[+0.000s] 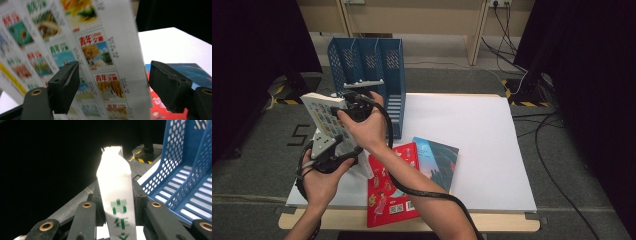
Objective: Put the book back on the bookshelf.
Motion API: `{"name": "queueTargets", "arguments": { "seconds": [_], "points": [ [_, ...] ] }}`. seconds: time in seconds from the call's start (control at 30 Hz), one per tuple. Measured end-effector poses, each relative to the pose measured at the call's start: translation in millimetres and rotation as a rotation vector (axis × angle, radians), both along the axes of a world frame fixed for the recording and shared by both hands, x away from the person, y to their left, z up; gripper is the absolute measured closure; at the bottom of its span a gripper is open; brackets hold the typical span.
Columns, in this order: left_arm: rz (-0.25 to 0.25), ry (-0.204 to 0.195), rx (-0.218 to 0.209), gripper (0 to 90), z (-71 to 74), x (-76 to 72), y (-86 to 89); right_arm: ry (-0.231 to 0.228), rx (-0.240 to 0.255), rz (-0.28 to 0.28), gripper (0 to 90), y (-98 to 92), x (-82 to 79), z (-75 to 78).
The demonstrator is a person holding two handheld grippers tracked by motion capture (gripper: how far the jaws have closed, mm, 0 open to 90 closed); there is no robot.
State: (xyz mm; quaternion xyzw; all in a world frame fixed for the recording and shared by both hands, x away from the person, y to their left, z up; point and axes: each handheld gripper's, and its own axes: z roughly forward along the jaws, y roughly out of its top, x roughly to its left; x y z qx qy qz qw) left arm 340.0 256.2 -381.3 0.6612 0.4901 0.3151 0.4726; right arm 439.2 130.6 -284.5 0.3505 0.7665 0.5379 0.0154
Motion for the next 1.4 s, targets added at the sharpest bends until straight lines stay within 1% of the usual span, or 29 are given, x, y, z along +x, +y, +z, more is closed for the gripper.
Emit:
{"name": "queueTargets", "arguments": {
  "seconds": [0.03,0.07,0.13,0.2,0.27,0.33,0.4,0.47,0.5,0.53,0.6,0.63,0.7,0.8,0.83,0.97,1.03,1.13,1.2,1.27,1.4],
  "points": [
    [0.008,0.002,-0.004,25.7,-2.9,1.0,2.8,-0.007,-0.002,0.007,71.8,0.4,-1.6,1.1],
    [0.018,0.012,0.001,26.7,-5.8,1.9,5.9,-0.02,-0.01,0.011,71.8,1.0,-3.2,1.5],
    [0.04,0.033,0.021,28.5,-12.3,3.6,11.7,-0.022,-0.03,0.016,72.1,1.7,-5.6,1.5],
    [0.059,0.039,0.037,29.0,-18.8,4.1,16.1,-0.016,-0.036,0.018,72.7,2.2,-6.2,-1.3],
    [0.068,0.049,0.046,29.8,-23.2,3.2,17.2,-0.013,-0.046,0.022,72.8,3.4,-5.7,-5.8],
    [0.061,0.075,0.048,29.1,-26.7,2.8,16.0,-0.007,-0.062,0.026,72.7,6.9,-6.0,-10.6],
    [0.063,0.058,0.049,29.5,-30.4,2.8,14.5,-0.006,-0.076,0.031,72.3,10.6,-8.2,-14.7],
    [0.073,0.046,0.056,29.7,-30.6,2.4,13.1,-0.023,-0.089,0.018,72.4,12.0,-10.8,-14.3],
    [0.079,0.034,0.062,29.4,-30.0,2.2,12.6,-0.012,-0.084,0.012,72.4,11.4,-10.5,-14.4],
    [0.084,0.025,0.069,28.9,-28.9,2.2,11.5,0.0,-0.077,0.005,72.4,10.8,-10.0,-14.3],
    [0.1,-0.001,0.057,27.5,-26.2,2.6,9.6,0.005,-0.078,-0.003,72.2,9.3,-9.3,-14.4],
    [0.102,-0.004,0.072,26.5,-24.6,3.1,8.5,0.003,-0.083,-0.002,72.0,9.4,-9.7,-14.7],
    [0.113,-0.032,0.063,26.4,-22.2,3.6,5.3,0.002,-0.095,-0.009,71.7,9.9,-11.3,-14.7],
    [0.124,-0.074,0.057,25.9,-17.5,3.1,2.0,0.009,-0.096,-0.01,70.9,10.3,-11.8,-15.5],
    [0.127,-0.078,0.064,25.4,-16.4,3.4,1.1,0.005,-0.1,-0.009,70.8,10.3,-11.6,-15.8],
    [0.141,-0.069,0.082,24.0,-18.0,8.8,-0.7,0.025,-0.088,-0.017,70.3,9.6,-11.5,-16.1],
    [0.156,-0.072,0.097,23.2,-20.2,11.4,-1.5,0.035,-0.087,-0.023,69.8,9.6,-12.4,-16.2],
    [0.163,-0.078,0.096,23.0,-22.0,13.3,-2.1,0.041,-0.078,-0.028,69.4,9.3,-11.8,-16.6],
    [0.168,-0.082,0.107,22.9,-22.7,13.9,-2.9,0.053,-0.067,-0.031,68.9,9.2,-11.4,-16.5],
    [0.176,-0.084,0.112,22.4,-23.7,14.8,-3.6,0.05,-0.067,-0.032,68.5,9.6,-11.5,-15.9],
    [0.184,-0.088,0.09,22.7,-22.6,14.8,-2.6,0.064,-0.061,-0.03,67.9,10.6,-11.6,-15.0]
  ]
}}
